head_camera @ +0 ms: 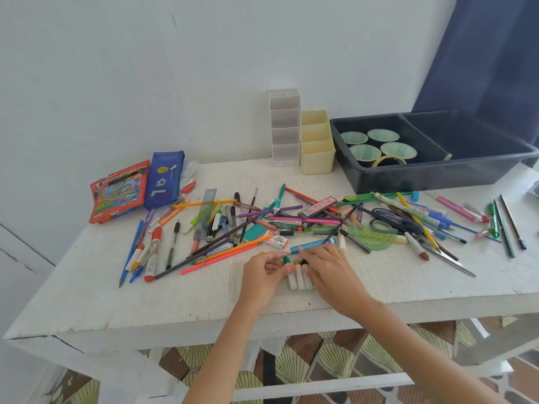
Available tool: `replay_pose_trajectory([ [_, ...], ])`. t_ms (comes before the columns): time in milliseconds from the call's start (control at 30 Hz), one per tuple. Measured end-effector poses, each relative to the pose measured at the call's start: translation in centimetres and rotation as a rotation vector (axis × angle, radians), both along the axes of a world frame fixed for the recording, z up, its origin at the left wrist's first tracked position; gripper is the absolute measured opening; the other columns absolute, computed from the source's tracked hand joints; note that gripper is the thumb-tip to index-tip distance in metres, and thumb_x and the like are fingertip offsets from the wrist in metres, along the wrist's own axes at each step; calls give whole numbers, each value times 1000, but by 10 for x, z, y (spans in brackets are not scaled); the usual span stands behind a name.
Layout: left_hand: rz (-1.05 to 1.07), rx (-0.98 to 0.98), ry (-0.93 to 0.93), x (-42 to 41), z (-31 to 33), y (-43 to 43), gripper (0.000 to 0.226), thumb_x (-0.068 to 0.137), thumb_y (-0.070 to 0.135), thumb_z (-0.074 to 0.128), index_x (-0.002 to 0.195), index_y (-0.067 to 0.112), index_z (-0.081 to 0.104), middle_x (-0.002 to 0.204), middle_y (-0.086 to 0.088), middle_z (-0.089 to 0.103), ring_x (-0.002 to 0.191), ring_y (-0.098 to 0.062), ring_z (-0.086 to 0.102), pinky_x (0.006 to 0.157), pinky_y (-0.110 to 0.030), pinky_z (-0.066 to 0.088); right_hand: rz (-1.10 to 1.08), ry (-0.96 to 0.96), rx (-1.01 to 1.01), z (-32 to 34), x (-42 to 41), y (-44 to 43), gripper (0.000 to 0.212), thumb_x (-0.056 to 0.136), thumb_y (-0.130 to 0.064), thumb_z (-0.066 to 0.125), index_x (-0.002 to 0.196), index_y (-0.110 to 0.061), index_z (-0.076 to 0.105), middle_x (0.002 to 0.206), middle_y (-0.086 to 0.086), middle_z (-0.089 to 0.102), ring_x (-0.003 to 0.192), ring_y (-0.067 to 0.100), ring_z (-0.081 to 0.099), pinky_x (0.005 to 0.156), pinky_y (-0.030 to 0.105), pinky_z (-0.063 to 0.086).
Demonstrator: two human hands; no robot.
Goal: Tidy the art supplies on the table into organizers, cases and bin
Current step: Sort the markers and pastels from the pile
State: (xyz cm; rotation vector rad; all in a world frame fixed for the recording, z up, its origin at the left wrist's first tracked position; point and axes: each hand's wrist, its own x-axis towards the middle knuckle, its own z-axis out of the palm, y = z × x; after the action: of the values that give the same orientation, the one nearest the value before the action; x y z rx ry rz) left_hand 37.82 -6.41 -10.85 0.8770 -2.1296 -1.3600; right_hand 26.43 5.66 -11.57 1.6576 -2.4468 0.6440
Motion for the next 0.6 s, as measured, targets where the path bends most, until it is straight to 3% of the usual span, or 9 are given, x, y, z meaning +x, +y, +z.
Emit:
replay_pose_trajectory([
  [67, -30, -71, -29, -2, -1, 3, 41, 80, 20, 72, 119, 11, 62, 85, 4, 59, 74, -1, 54, 66, -4, 43, -28, 5, -55, -6, 3, 2, 42, 93, -28, 34, 113, -11, 66, 106, -1, 65, 102, 16, 44, 82, 38, 51],
  [233, -77, -184, -71, -3, -3, 6, 37, 83, 23, 69, 117, 11, 62, 85, 9, 54, 75, 1, 52, 69, -4, 40, -87, 65, -68, -10, 9, 1, 39, 94, -26, 33, 111, -13, 66, 105, -4, 64, 102, 15, 48, 85, 32, 46],
  [300, -100, -216, -87, -3, -3, 4, 27, 85, 21, 67, 110, 12, 64, 90, 4, 57, 82, -2, 54, 71, -2, 39, -86, 79, -69, -11, 9, 1, 40, 95, -27, 32, 111, -13, 66, 104, -3, 64, 101, 16, 50, 83, 31, 46],
  [433, -117, -250, -81, -1, -4, 4, 31, 88, 20, 62, 117, 7, 64, 100, -5, 57, 89, -4, 53, 76, -4, 40, -125, 26, -66, -7, 6, -3, 39, 93, -30, 32, 104, -17, 68, 95, -6, 66, 92, 17, 55, 76, 33, 46],
  [600, -70, -230, 4, 5, -5, 9, 32, 86, 20, 65, 115, 6, 65, 101, 3, 60, 88, 1, 55, 80, -2, 40, -6, -122, 177, 24, -20, -30, 23, 94, -32, 52, 103, -21, 71, 97, -5, 63, 98, 16, 50, 87, 32, 38],
])
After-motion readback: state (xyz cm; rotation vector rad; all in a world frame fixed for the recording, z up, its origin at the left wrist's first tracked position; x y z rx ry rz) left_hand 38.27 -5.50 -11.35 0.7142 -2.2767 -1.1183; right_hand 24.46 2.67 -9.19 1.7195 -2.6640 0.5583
